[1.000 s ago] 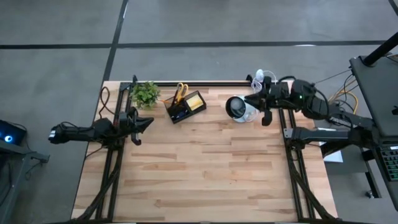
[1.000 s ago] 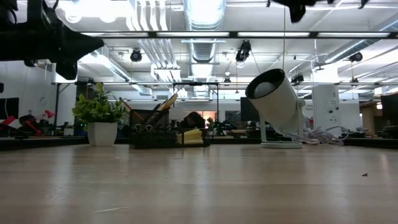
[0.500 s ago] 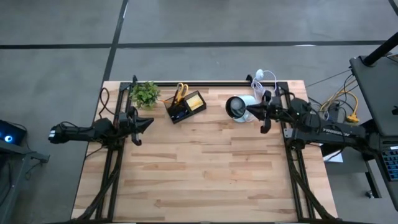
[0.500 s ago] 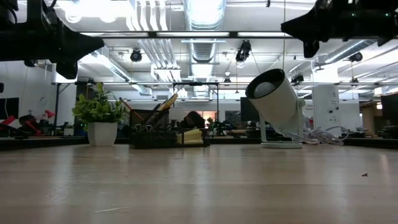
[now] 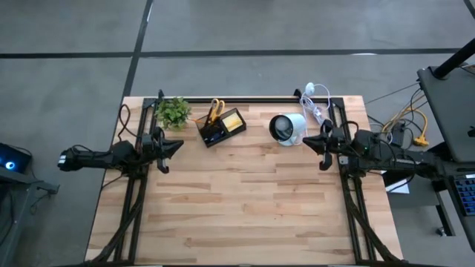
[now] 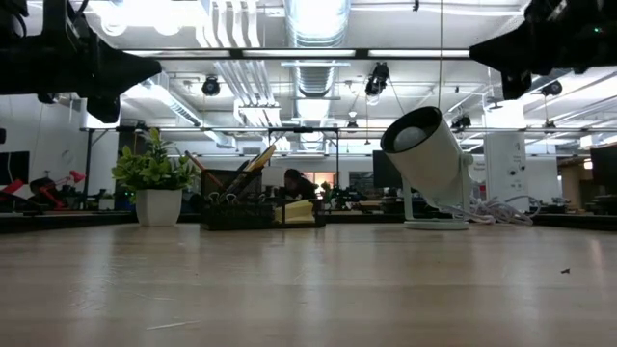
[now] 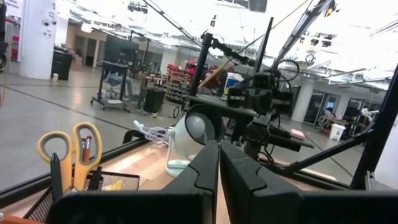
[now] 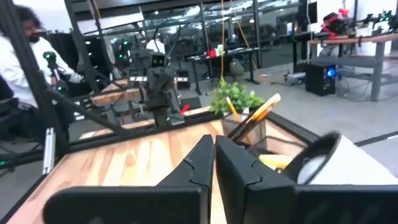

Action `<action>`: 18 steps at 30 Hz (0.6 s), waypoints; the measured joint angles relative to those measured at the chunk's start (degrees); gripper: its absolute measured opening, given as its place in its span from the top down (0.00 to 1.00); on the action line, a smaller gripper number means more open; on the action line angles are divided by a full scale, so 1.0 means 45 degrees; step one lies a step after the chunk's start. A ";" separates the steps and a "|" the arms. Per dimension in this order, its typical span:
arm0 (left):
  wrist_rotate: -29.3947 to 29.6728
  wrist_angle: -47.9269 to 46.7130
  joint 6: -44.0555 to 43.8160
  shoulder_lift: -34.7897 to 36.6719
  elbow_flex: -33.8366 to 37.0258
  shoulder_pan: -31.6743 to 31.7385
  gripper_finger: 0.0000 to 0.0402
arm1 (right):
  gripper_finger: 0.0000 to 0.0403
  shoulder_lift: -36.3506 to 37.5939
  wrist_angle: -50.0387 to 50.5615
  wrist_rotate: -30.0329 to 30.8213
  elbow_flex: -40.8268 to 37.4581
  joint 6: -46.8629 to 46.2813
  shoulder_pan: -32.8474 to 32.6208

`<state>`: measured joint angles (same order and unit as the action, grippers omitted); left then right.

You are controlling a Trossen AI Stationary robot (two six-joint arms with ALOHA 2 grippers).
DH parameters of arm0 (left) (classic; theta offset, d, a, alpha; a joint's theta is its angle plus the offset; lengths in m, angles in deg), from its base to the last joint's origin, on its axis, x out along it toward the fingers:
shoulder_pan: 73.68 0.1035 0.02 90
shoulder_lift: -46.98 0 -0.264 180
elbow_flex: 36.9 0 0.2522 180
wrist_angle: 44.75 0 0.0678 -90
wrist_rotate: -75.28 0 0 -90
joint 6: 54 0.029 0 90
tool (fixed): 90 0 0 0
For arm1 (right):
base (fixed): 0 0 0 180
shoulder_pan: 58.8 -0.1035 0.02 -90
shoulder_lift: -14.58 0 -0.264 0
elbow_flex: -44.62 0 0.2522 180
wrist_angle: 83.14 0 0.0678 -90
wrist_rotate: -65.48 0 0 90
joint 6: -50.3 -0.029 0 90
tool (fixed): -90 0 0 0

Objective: Pick and place office supplies into organizer
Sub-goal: Return to Home Position

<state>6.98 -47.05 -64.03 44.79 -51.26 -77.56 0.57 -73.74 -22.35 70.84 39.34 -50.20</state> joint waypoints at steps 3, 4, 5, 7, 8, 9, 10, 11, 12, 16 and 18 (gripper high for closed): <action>0.0012 0.0000 -0.0008 0.0000 0.0000 -0.0002 1.00 | 0.98 0.0810 0.0265 0.0203 -0.0467 -0.0102 -0.0416; 0.0012 0.0000 -0.0013 0.0009 0.0000 -0.0005 1.00 | 0.98 0.1045 0.0270 0.0230 -0.0601 -0.0036 -0.0508; 0.0012 0.0000 -0.0008 0.0018 0.0000 -0.0005 1.00 | 0.98 0.1254 0.0284 0.0238 -0.0712 0.0128 -0.0587; 0.0303 -0.0020 0.0321 0.0019 0.0000 -0.0005 1.00 | 0.98 0.1633 0.0435 0.0204 -0.0830 0.0050 -0.0715; 0.0538 -0.0069 0.0400 0.0007 0.0000 -0.0008 1.00 | 0.98 0.1860 0.0833 0.0162 -0.0865 -0.0149 -0.0793; 0.0658 -0.0098 0.0414 -0.0020 0.0000 -0.0010 1.00 | 0.98 0.2120 0.1492 0.0132 -0.0874 -0.0411 -0.0885; 0.0673 -0.0109 0.0421 -0.0038 0.0000 -0.0005 1.00 | 0.98 0.2406 0.2293 0.0125 -0.0883 -0.0708 -0.0988; 0.0653 -0.0106 0.0419 -0.0054 0.0000 -0.0005 1.00 | 0.98 0.2678 0.3093 0.0126 -0.0898 -0.0978 -0.1108; 0.0583 -0.0098 0.0419 -0.0079 0.0000 -0.0006 1.00 | 0.98 0.2991 0.3715 0.0133 -0.0902 -0.1149 -0.1201; -0.0149 -0.0103 0.0414 -0.0067 0.0000 -0.0005 1.00 | 0.98 0.3050 0.3156 0.0297 -0.0901 -0.0702 -0.1440; -0.0401 -0.0095 0.0441 -0.0168 0.0000 -0.0005 1.00 | 0.98 0.2939 0.2082 0.0153 -0.1118 0.0038 -0.1471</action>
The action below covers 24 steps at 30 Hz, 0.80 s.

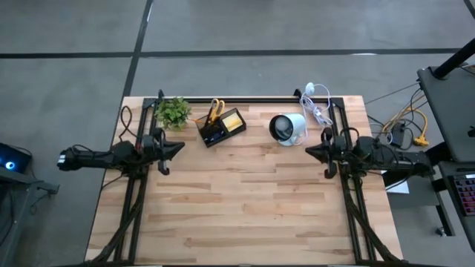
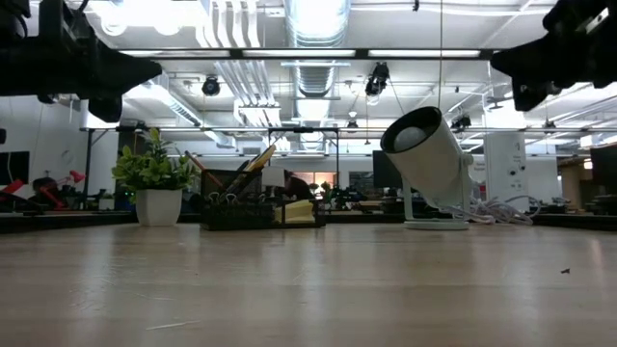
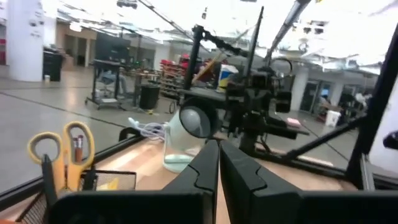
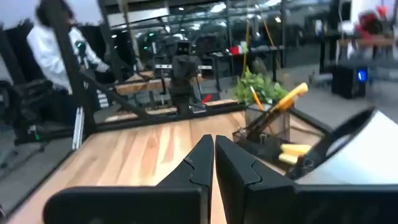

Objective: Pick and place office supplies into organizer
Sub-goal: Return to Home Position

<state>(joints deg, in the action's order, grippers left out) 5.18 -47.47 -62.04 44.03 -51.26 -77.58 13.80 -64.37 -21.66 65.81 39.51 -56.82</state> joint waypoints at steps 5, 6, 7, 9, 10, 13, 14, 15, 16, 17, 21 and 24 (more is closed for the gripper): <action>-0.1164 -0.0492 0.0294 -0.0098 0.0000 0.0005 1.00 | 0.98 0.0104 -0.0820 -0.0632 -0.0855 0.0908 0.0005; -0.1358 -0.0745 0.0294 -0.0091 0.0000 0.0005 1.00 | 0.98 0.0173 -0.0884 -0.0632 -0.1093 0.0795 0.0005; -0.1438 -0.1128 0.0289 -0.0080 0.0000 0.0002 1.00 | 0.98 0.0177 -0.0991 -0.0628 -0.1328 0.0648 0.0005; -0.1551 -0.1885 -0.0009 -0.0074 -0.0016 -0.0003 1.00 | 0.98 0.0100 -0.1246 -0.0632 -0.1543 0.0375 0.0004; -0.1650 -0.1921 -0.0057 -0.0116 -0.0026 -0.0001 1.00 | 0.98 -0.0017 -0.1312 -0.0624 -0.1542 0.0351 0.0006; -0.1753 -0.1922 0.0232 -0.0251 -0.0020 -0.0005 1.00 | 0.98 -0.0027 -0.1621 -0.0588 -0.1533 0.0107 0.0010; -0.1751 -0.1884 0.0383 -0.0250 0.0007 -0.0005 1.00 | 0.98 0.0017 -0.1645 -0.0610 -0.1533 0.0081 0.0005; -0.1751 -0.1877 0.0593 -0.0269 0.0015 -0.0005 1.00 | 0.98 0.0022 -0.1645 -0.0632 -0.1533 0.0063 0.0005; -0.1746 -0.1877 0.0778 -0.0315 0.0015 -0.0005 1.00 | 0.98 0.0017 -0.1598 -0.0632 -0.1533 0.0063 -0.0032; -0.1744 -0.1882 0.0867 -0.0370 0.0015 -0.0003 1.00 | 0.98 0.0013 -0.1530 -0.0641 -0.1538 0.0100 -0.0041; -0.1714 -0.1853 0.0886 -0.0406 0.0019 0.0000 1.00 | 0.98 0.0012 -0.1606 -0.0639 -0.1538 0.0153 -0.0034; -0.1719 -0.1863 0.0886 -0.0410 0.0019 0.0005 1.00 | 0.98 0.0003 -0.1597 -0.0642 -0.1538 0.0189 -0.0034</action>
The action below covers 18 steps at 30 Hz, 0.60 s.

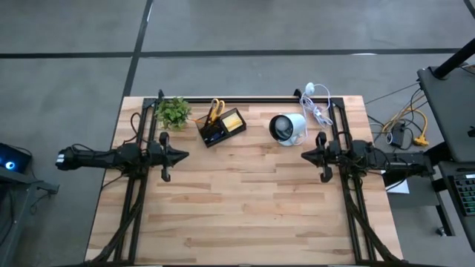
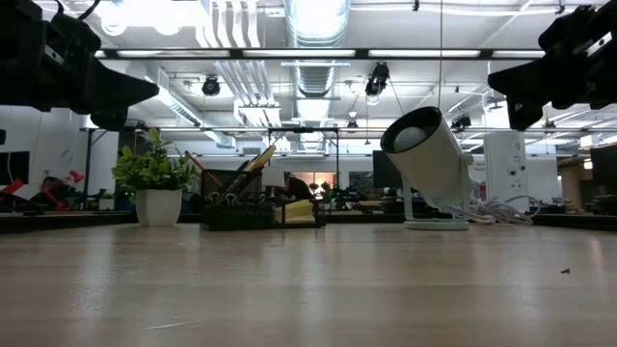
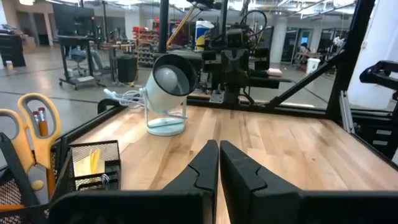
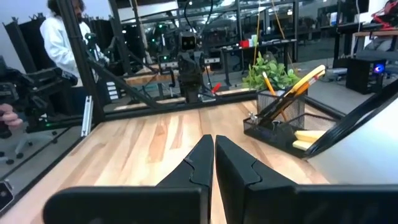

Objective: Pick and place office supplies into organizer
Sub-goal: Return to Home Position

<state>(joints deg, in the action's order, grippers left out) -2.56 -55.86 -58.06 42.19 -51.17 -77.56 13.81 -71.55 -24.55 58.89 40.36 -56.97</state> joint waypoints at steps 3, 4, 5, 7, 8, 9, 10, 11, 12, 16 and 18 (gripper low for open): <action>0.0005 0.0000 0.0000 0.0001 0.0000 0.0000 1.00 | 0.98 -0.0024 0.0125 0.0001 0.0000 0.0149 -0.0015; 0.0001 -0.0005 0.0000 -0.0031 0.0000 0.0000 1.00 | 0.98 -0.0034 0.0134 0.0007 0.0000 0.0360 -0.0015; 0.0002 -0.0005 0.0001 -0.0032 0.0000 0.0000 1.00 | 0.98 -0.0032 0.0136 0.0005 0.0000 0.0596 -0.0015; 0.0005 -0.0005 0.0010 -0.0011 0.0000 0.0000 1.00 | 0.98 -0.0024 0.0136 0.0009 0.0000 0.1092 -0.0015; 0.0005 -0.0005 0.0005 -0.0011 0.0000 0.0000 1.00 | 0.98 -0.0024 0.0136 0.0005 0.0000 0.1290 -0.0015; 0.0005 -0.0005 0.0005 -0.0011 0.0000 0.0000 1.00 | 0.98 -0.0024 0.0140 0.0010 0.0000 0.1488 -0.0015; 0.0005 -0.0005 0.0010 0.0001 0.0000 0.0000 1.00 | 0.98 -0.0024 0.0136 0.0010 0.0000 0.1657 -0.0015; 0.0005 -0.0005 0.0005 0.0004 0.0000 0.0000 1.00 | 0.98 -0.0024 0.0136 0.0010 0.0000 0.1806 -0.0015; 0.0005 -0.0005 0.0005 0.0002 0.0000 0.0000 1.00 | 0.98 -0.0024 0.0136 0.0010 0.0000 0.1904 -0.0015; 0.0005 -0.0005 0.0005 -0.0011 0.0000 0.0000 1.00 | 0.98 -0.0024 0.0136 0.0010 0.0000 0.1962 -0.0015; 0.0005 -0.0010 0.0005 -0.0011 0.0005 0.0000 1.00 | 0.98 -0.0024 0.0136 0.0015 0.0000 0.1969 -0.0015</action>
